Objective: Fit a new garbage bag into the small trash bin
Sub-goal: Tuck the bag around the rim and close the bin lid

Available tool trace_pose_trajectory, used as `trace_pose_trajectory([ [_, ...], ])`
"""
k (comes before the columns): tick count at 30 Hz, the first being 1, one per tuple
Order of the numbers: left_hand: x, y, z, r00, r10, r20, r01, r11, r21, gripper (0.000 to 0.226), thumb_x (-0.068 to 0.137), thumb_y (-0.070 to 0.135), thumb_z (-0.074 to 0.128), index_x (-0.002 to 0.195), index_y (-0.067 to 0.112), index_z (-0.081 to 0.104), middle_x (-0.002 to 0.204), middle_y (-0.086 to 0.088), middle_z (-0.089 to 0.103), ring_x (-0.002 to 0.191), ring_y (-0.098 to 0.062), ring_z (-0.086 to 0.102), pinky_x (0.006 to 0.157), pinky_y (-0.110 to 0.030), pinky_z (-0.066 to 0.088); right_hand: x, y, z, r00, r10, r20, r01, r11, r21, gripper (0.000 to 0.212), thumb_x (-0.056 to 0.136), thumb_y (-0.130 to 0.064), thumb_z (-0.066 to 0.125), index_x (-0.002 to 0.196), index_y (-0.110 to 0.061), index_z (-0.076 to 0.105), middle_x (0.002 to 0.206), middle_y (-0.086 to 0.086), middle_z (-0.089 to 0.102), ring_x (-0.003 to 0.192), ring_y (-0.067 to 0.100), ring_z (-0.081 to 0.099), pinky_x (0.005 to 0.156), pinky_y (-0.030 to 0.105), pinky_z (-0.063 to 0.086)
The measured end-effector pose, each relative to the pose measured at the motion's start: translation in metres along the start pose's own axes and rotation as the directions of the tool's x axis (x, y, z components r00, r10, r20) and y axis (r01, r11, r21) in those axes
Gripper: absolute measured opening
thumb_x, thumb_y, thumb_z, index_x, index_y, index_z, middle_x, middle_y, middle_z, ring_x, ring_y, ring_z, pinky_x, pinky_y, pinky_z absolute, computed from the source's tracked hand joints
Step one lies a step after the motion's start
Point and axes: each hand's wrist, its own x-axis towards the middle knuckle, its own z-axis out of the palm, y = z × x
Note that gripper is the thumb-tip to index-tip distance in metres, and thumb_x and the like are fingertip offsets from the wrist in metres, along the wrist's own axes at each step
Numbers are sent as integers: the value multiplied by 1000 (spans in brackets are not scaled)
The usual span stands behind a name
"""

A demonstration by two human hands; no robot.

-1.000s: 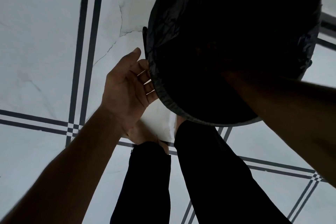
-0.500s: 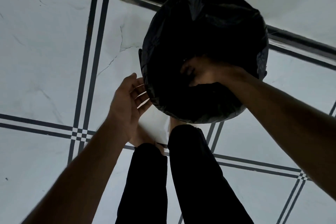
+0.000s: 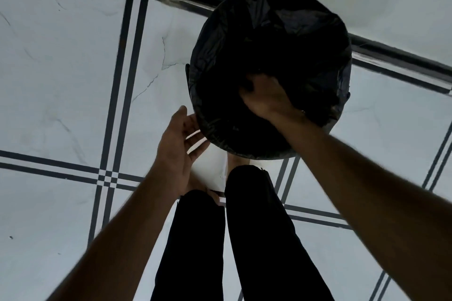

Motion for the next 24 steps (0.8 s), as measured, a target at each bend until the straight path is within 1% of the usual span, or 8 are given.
trace_pose_trajectory([
  [4, -17, -5, 7, 998, -57, 25, 58, 998, -41, 37, 100, 46, 48, 105, 15, 66, 96, -4, 73, 96, -22, 71, 92, -40, 56, -80, 1, 4, 924, 72, -375, 122, 874, 470, 27, 91, -14, 53, 112, -20, 68, 110, -2, 68, 100, 10, 64, 90, 26, 51],
  [6, -24, -6, 10, 997, -75, 18, 76, 996, -56, 42, 101, 48, 45, 113, 13, 64, 101, -6, 72, 99, -22, 70, 94, -40, 55, -115, 7, 4, 798, 228, -558, 164, 808, 566, 28, 86, -11, 53, 111, -20, 62, 107, -2, 61, 98, 15, 61, 87, 34, 52],
  [8, -29, -6, 12, 995, -98, 4, 98, 992, -76, 49, 101, 51, 41, 121, 12, 61, 109, -7, 71, 106, -23, 67, 97, -40, 53, -139, 18, 1, 667, 438, -603, 127, 731, 671, 30, 86, -14, 55, 115, -22, 55, 107, -8, 54, 101, 16, 56, 87, 34, 51],
  [11, -34, -5, 19, 993, -116, -27, 113, 989, -94, 52, 101, 54, 37, 123, 12, 60, 117, -8, 68, 116, -24, 63, 105, -42, 47, -159, 38, -4, 589, 753, -293, -42, 390, 920, 32, 93, -27, 55, 124, -25, 47, 116, -5, 54, 106, 15, 56, 81, 26, 48],
  [13, -35, -4, 24, 992, -120, -40, 114, 985, -127, 50, 101, 54, 37, 122, 13, 58, 119, -8, 66, 117, -25, 61, 106, -45, 46, -157, 50, -7, 657, 751, 69, -107, 2, 994, 27, 96, -38, 50, 120, -24, 52, 110, 2, 63, 99, 18, 63, 81, 30, 53],
  [14, -35, -3, 28, 991, -127, -38, 120, 982, -143, 50, 101, 54, 37, 121, 13, 58, 119, -8, 65, 117, -26, 61, 106, -46, 47, -156, 54, -9, 704, 689, 171, -124, -118, 985, 29, 97, -42, 48, 116, -23, 56, 104, 4, 66, 95, 18, 65, 83, 33, 55],
  [18, -35, -2, 30, 988, -153, -18, 148, 974, -172, 48, 101, 54, 36, 107, 13, 60, 115, -9, 67, 112, -26, 64, 103, -45, 49, -148, 61, -14, 813, 508, 284, -161, -272, 949, 44, 93, -55, 49, 113, -18, 62, 104, 5, 69, 102, 21, 67, 89, 38, 52],
  [24, -29, -4, 28, 988, -143, -54, 133, 979, -157, 55, 100, 57, 36, 120, 11, 58, 114, -9, 67, 106, -24, 65, 97, -43, 51, -130, 66, -19, 783, 542, 306, -115, -356, 927, 56, 93, -59, 45, 113, -9, 62, 107, 8, 68, 105, 24, 66, 97, 40, 52],
])
